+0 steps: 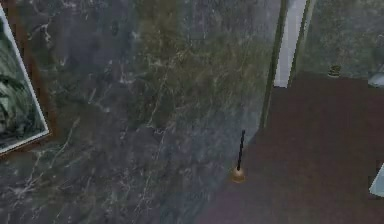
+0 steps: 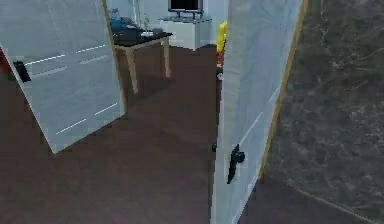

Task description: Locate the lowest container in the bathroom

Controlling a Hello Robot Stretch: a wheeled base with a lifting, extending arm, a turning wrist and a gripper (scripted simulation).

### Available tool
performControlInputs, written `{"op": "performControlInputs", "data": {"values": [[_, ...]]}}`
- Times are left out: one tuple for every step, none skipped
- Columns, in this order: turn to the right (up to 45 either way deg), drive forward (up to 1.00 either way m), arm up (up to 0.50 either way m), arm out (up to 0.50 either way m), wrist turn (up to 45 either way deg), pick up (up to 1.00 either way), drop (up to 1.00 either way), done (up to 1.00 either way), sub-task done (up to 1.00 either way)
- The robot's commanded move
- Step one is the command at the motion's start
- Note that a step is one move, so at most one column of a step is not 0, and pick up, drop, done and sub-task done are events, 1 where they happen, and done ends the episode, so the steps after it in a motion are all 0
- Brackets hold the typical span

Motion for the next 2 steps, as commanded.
{"op": "performControlInputs", "data": {"values": [[33.0, 0.00, 0.00, 0.00, 0.0, 0.00, 0.00, 0.00, 0.00], [0.0, 1.00, 0.00, 0.00, 0.0, 0.00, 0.00, 0.00, 0.00]]}}
